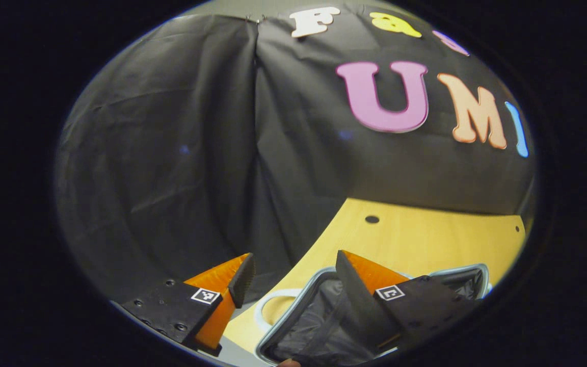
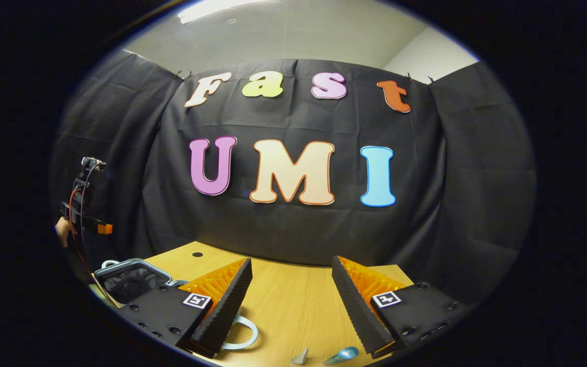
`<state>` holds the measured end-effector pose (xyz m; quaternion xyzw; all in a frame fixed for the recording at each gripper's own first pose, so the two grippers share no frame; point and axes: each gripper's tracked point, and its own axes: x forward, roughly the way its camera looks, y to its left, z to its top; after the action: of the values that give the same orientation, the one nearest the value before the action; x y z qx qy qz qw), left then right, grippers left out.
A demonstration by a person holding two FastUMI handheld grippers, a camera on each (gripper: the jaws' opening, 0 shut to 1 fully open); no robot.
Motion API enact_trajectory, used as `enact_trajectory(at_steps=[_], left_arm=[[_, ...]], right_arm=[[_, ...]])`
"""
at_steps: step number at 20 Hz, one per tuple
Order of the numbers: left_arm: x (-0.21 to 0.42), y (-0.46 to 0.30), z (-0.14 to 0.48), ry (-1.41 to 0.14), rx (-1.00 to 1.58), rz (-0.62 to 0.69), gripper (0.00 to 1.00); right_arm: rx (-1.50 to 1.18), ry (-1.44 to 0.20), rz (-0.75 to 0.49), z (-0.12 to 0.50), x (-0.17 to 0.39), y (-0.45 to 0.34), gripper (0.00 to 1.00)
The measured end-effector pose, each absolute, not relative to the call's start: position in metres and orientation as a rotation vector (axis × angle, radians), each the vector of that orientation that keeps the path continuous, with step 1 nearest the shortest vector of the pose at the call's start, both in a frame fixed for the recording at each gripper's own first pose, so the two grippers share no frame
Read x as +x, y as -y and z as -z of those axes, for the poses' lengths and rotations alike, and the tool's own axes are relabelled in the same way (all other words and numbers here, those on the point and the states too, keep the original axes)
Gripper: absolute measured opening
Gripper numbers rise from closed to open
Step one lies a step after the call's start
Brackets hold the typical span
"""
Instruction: First open the suitcase, pack the skin care products into it, and then close the suitcase.
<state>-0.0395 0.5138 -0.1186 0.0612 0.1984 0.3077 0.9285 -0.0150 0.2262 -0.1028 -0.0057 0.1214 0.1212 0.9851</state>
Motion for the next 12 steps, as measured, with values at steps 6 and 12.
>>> enact_trajectory(at_steps=[6, 12], left_arm=[[-0.028, -0.434, 0.106, -0.291, 0.080, -0.497, 0.95], [0.002, -0.303, 0.125, -0.314, 0.066, -0.322, 0.99]], right_arm=[[0.024, -0.188, -0.256, 0.093, -0.005, -0.200, 0.99], [0.034, -0.161, -0.272, 0.093, 0.002, -0.160, 0.99]])
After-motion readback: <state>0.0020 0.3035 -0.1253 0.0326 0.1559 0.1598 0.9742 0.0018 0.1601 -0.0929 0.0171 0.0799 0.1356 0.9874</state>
